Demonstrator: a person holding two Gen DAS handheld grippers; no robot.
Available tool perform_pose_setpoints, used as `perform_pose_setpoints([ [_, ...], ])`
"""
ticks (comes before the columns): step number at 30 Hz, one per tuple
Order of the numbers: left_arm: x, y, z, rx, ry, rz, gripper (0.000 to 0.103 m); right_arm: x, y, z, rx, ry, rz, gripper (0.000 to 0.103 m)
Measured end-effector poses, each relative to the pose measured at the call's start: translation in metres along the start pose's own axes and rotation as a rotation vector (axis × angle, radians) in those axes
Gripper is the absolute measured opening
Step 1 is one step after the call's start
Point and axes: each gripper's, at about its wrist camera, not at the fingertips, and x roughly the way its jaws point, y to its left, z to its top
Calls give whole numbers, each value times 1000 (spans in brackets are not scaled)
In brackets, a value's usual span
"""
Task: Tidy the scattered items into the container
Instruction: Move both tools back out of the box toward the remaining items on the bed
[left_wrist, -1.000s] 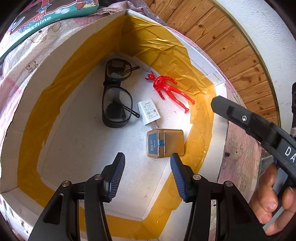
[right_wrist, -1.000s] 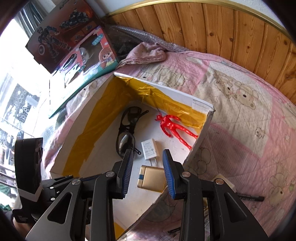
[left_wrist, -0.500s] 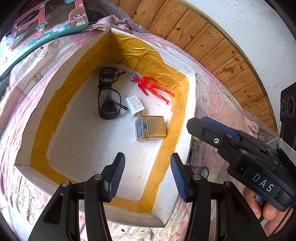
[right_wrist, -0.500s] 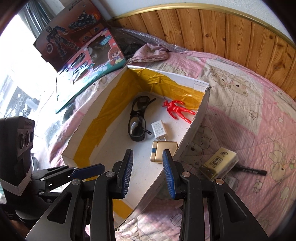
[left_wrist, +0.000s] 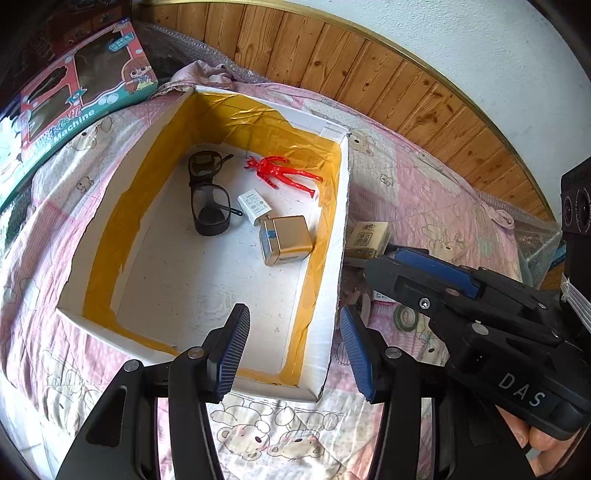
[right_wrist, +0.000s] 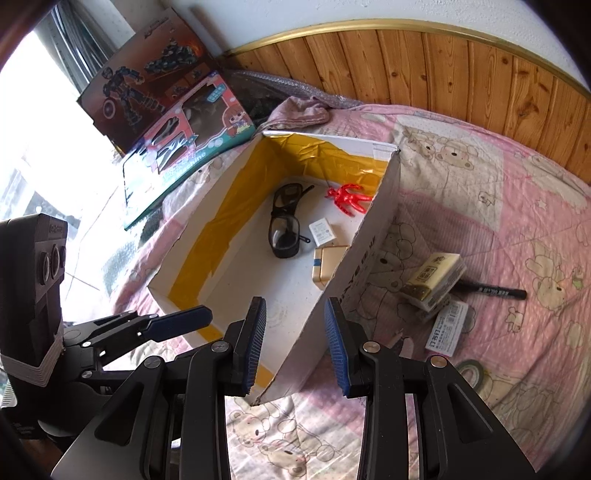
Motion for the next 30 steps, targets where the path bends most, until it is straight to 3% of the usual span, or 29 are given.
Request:
perform_pose_setpoints([
  [10, -19, -5, -20, 80, -42, 61, 52, -22, -1, -35, 77, -21, 36, 32],
  [20, -25, -22, -31, 134, -58, 44, 52, -42, -26, -68, 191, -36, 38, 30],
  [30, -11, -58, -36, 226, -22, -15, 52, -58, -68, -102, 321, -48, -5, 30],
])
